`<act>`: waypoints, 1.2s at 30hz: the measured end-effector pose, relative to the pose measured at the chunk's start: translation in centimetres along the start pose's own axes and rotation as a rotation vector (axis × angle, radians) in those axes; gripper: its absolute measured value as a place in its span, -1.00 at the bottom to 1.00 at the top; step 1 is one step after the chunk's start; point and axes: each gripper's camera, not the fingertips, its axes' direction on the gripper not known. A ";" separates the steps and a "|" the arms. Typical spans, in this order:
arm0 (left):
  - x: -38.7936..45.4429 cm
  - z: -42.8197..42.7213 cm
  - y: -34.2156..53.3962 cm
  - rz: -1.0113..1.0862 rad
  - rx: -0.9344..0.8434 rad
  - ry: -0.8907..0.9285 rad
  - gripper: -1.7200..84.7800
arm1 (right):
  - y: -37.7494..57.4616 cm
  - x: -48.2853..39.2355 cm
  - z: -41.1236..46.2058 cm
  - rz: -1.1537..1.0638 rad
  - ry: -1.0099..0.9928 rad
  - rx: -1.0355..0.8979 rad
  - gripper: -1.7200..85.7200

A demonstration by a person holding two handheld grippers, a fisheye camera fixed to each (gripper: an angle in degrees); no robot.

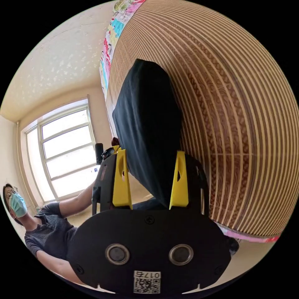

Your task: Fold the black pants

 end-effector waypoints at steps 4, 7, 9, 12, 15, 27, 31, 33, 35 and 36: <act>1.5 3.1 -1.7 0.086 -0.087 -0.022 -0.58 | -1.4 1.6 2.2 0.021 -0.059 -0.033 -0.61; 1.9 3.2 -1.2 0.062 -0.027 -0.070 -0.61 | -0.2 3.7 2.0 0.105 -0.203 0.052 -0.65; 1.7 3.2 -0.5 0.047 -0.006 -0.059 -0.68 | 0.9 3.4 2.3 0.098 -0.255 0.044 -0.68; 0.8 2.2 0.1 0.025 -0.068 0.033 -0.79 | 2.8 0.9 3.2 0.072 -0.212 0.006 -0.72; 0.4 -0.8 2.4 0.068 -0.042 0.120 -0.83 | 4.3 -3.5 5.0 -0.003 -0.161 -0.082 -0.78; -2.1 -25.5 16.6 0.011 0.247 -0.113 -0.83 | 5.1 -27.3 24.7 -0.356 -0.242 -0.392 -0.83; -3.6 -34.2 19.0 -0.039 0.374 -0.275 -0.82 | 3.3 -34.0 35.8 -0.420 -0.244 -0.417 -0.81; -8.0 -37.8 19.2 -0.242 0.411 -0.372 -0.76 | 2.1 -34.4 40.6 -0.393 -0.115 -0.472 -0.80; -12.6 -38.8 19.8 -0.459 0.436 -0.365 -0.72 | 1.5 -33.1 44.2 -0.263 0.085 -0.535 -0.81; -15.4 -38.5 20.5 -0.574 0.469 -0.335 -0.69 | 1.6 -33.1 44.4 -0.260 0.091 -0.541 -0.82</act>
